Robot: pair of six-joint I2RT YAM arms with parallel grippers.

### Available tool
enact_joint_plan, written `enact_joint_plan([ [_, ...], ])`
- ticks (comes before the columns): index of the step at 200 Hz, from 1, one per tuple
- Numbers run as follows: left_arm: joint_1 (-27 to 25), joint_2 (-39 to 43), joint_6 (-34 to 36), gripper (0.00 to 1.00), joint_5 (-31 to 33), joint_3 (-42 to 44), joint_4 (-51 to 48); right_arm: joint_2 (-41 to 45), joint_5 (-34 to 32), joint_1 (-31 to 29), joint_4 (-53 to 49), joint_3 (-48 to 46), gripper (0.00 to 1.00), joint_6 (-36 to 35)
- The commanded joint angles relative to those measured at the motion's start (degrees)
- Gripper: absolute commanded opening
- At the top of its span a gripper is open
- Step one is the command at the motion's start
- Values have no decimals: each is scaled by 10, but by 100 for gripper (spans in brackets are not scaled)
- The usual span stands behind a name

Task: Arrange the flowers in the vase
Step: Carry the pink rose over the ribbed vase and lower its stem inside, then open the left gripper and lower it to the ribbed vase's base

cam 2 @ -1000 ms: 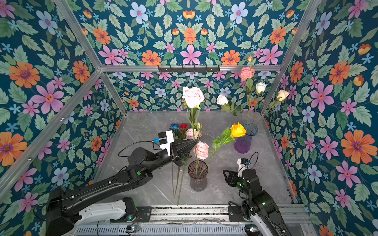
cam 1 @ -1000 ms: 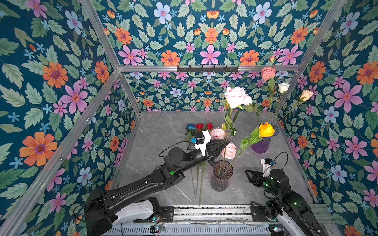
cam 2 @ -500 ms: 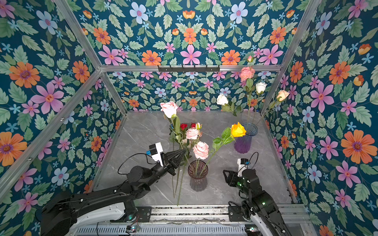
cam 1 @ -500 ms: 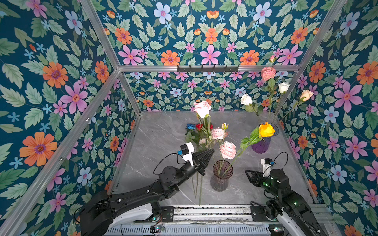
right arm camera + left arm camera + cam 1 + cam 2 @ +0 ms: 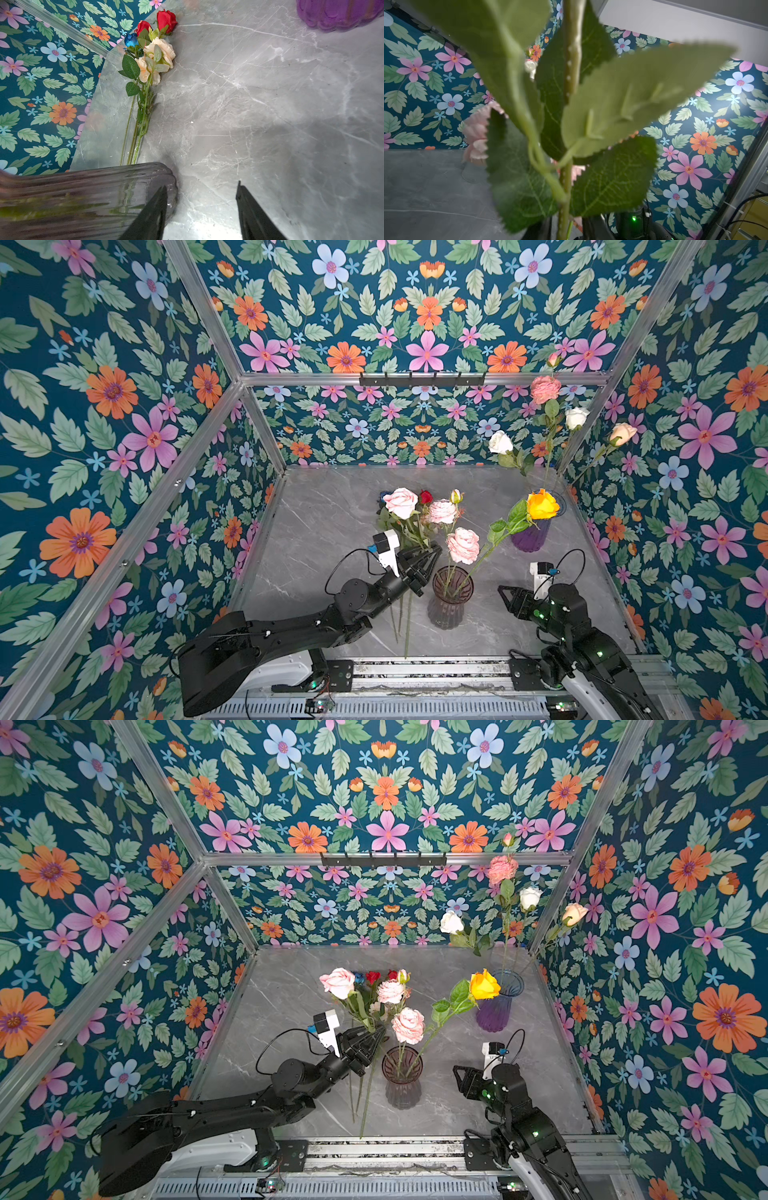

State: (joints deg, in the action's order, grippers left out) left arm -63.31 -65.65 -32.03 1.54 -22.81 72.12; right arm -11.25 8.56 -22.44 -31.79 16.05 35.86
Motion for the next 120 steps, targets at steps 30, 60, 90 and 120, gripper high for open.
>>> enact_joint_plan([
  [30,-7,58,10,74,27,-31,-173,0,-4,-1,8,0,55,0],
  [60,-23,51,43,88,36,-118,-442,0,-5,0,9,0,55,0],
  [90,-39,70,53,91,73,-135,-539,0,-4,-1,9,0,55,0],
  [120,-39,83,66,92,98,-177,-664,0,-4,-1,9,-1,55,-1],
])
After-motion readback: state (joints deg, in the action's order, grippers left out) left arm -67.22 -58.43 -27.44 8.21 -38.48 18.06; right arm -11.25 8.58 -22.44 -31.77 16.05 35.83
